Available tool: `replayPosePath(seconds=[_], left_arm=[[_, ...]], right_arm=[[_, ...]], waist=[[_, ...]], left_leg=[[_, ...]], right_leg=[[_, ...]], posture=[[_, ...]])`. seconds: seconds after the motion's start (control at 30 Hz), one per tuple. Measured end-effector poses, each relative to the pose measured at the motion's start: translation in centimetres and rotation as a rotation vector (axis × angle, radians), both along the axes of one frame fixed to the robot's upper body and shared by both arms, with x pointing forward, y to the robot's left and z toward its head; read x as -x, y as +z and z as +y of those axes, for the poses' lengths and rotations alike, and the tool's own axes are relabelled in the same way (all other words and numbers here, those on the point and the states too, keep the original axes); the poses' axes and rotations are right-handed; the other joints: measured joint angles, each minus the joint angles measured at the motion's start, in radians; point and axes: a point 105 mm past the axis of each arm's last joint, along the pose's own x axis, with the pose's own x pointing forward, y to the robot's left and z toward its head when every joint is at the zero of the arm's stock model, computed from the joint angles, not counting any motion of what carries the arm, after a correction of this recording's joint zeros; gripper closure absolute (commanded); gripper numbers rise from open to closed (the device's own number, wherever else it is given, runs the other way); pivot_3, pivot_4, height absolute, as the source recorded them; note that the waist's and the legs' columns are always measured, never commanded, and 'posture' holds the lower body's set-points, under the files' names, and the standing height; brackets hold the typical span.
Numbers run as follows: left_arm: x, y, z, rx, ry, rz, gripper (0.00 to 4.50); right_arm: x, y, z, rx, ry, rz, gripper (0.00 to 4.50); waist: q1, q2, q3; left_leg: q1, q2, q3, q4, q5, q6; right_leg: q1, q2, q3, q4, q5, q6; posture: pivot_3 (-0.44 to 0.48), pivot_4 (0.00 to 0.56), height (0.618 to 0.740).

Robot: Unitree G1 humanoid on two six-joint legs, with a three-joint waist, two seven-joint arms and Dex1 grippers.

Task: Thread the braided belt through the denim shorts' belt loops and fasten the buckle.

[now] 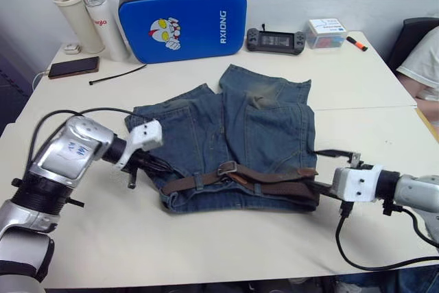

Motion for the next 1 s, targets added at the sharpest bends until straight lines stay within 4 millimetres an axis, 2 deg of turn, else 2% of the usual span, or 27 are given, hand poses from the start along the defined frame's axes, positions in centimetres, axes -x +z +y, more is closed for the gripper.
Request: replayPosePath(seconds=[0.1, 0.17, 0.27, 0.3, 0.33, 0.4, 0.43, 0.57, 0.6, 0.63, 0.67, 0.73, 0.8, 0.9, 0.93, 1.0], left_arm=[[0.3, 1.9, 1.0, 0.057, 0.034, -0.009, 4.50], [0.5, 2.8, 1.1, 0.102, 0.045, -0.014, 4.50], [1.2, 3.9, 0.6, 0.210, 0.053, -0.004, 4.50], [1.8, 4.2, 0.3, 0.244, 0.047, 0.002, 4.50], [2.2, 4.3, 0.0, 0.259, 0.040, 0.009, 4.50], [3.1, 4.3, -0.2, 0.287, 0.034, 0.029, 4.50], [3.7, 4.3, -0.4, 0.302, 0.026, 0.036, 4.50], [5.4, 4.4, -0.9, 0.328, -0.010, 0.053, 4.50], [5.8, 4.5, -0.8, 0.327, -0.014, 0.052, 4.50], [6.5, 4.6, -0.7, 0.324, -0.020, 0.039, 4.50], [7.0, 4.4, -0.6, 0.314, -0.017, 0.028, 4.50], [7.6, 3.1, -0.3, 0.269, 0.003, -0.006, 4.50], [7.8, 2.4, -0.1, 0.256, 0.028, -0.018, 4.50], [7.7, 1.7, 0.1, 0.269, 0.107, -0.046, 4.50], [7.5, 1.7, 0.3, 0.270, 0.145, -0.061, 4.50], [7.5, 1.6, 0.5, 0.270, 0.176, -0.065, 4.50]], right_arm=[[-0.3, 0.7, -1.7, -0.053, -0.057, 0.021, 0.10], [-0.6, 1.6, -2.1, -0.114, -0.085, 0.027, 0.10], [-1.2, 3.1, -1.8, -0.314, -0.138, 0.109, 0.10], [-1.0, 3.4, -1.2, -0.419, -0.155, 0.224, 0.10], [-0.7, 3.4, -0.8, -0.461, -0.155, 0.296, 0.33], [-0.2, 4.1, 0.7, -0.539, -0.140, 0.432, 0.94], [-0.1, 4.7, 1.6, -0.571, -0.118, 0.472, 1.38], [0.1, 6.0, 4.2, -0.573, -0.045, 0.517, 3.14], [-0.1, 6.3, 4.9, -0.568, -0.028, 0.519, 3.29], [-0.6, 6.6, 6.5, -0.577, 0.010, 0.529, 3.92], [-1.1, 6.6, 7.9, -0.584, 0.041, 0.536, 4.36], [-1.9, 6.1, 11.2, -0.582, 0.104, 0.585, 4.44], [-2.5, 5.9, 12.4, -0.579, 0.113, 0.605, 4.44], [-3.3, 5.5, 15.6, -0.582, 0.159, 0.675, 4.44], [-3.4, 4.9, 16.7, -0.587, 0.173, 0.718, 4.44], [-3.3, 3.7, 17.6, -0.575, 0.170, 0.768, 4.44]], waist=[[0.000, 0.000, 0.000], [0.000, 0.000, 0.001], [0.000, 0.001, 0.001], [0.000, 0.001, 0.001], [0.000, 0.001, 0.001], [-0.001, 0.002, 0.002], [-0.002, 0.002, 0.002], [-0.002, 0.002, 0.002], [-0.003, 0.002, 0.003], [-0.002, 0.001, 0.003], [-0.003, 0.002, 0.003], [-0.002, 0.003, 0.004], [0.000, 0.002, 0.004], [0.006, 0.002, 0.004], [0.005, 0.002, 0.004], [0.004, 0.002, 0.004]], left_leg=[[-0.002, 0.000, -0.002, 0.003, -0.001, 0.000], [-0.002, 0.000, -0.002, 0.003, -0.001, 0.000], [-0.003, 0.000, -0.003, 0.004, -0.001, 0.000], [-0.004, 0.000, -0.004, 0.004, -0.001, 0.000], [-0.004, 0.000, -0.005, 0.004, -0.001, 0.000], [-0.004, 0.000, -0.005, 0.004, -0.001, 0.000], [-0.004, 0.001, -0.005, 0.004, -0.001, 0.000], [-0.004, 0.001, -0.005, 0.004, -0.002, -0.001], [-0.004, 0.001, -0.005, 0.003, -0.002, -0.001], [-0.004, 0.001, -0.005, 0.003, -0.002, -0.001], [-0.004, 0.001, -0.005, 0.003, -0.002, -0.001], [-0.004, 0.001, -0.005, 0.002, -0.002, -0.001], [-0.005, 0.001, -0.005, 0.002, -0.002, -0.001], [-0.005, 0.000, -0.006, 0.003, -0.002, -0.001], [-0.005, 0.000, -0.006, 0.003, -0.002, -0.001], [-0.005, 0.000, -0.006, 0.002, -0.002, -0.001]], right_leg=[[0.000, -0.001, -0.002, 0.000, 0.000, 0.000], [0.000, -0.002, -0.003, 0.000, 0.000, 0.000], [0.000, -0.002, -0.003, 0.000, 0.000, 0.000], [0.000, -0.002, -0.004, 0.000, 0.000, 0.000], [0.000, -0.002, -0.005, -0.001, 0.000, 0.000], [0.000, -0.003, -0.005, -0.001, 0.000, 0.000], [0.000, -0.002, -0.005, -0.001, 0.000, -0.001], [0.000, -0.003, -0.005, -0.002, 0.000, -0.001], [0.000, -0.003, -0.005, -0.002, 0.000, -0.001], [0.001, -0.003, -0.005, -0.003, 0.001, -0.001], [0.000, -0.003, -0.005, -0.004, 0.001, -0.001], [0.000, -0.003, -0.005, -0.004, 0.001, -0.001], [0.000, -0.003, -0.005, -0.005, 0.001, -0.001], [0.000, -0.003, -0.006, -0.005, 0.001, -0.001], [0.000, -0.003, -0.006, -0.005, 0.001, -0.001], [0.000, -0.003, -0.006, -0.005, 0.001, -0.001]], posture=[[0.000, 0.150, 0.677], [0.000, 0.150, 0.677], [0.000, 0.150, 0.677], [0.000, 0.150, 0.677], [0.000, 0.150, 0.677], [0.000, 0.150, 0.677], [0.000, 0.150, 0.677], [0.000, 0.150, 0.677], [0.000, 0.150, 0.677], [0.000, 0.150, 0.677], [0.000, 0.150, 0.677], [0.000, 0.150, 0.677], [0.000, 0.150, 0.677], [0.000, 0.150, 0.677], [0.000, 0.150, 0.677], [0.000, 0.150, 0.677]])
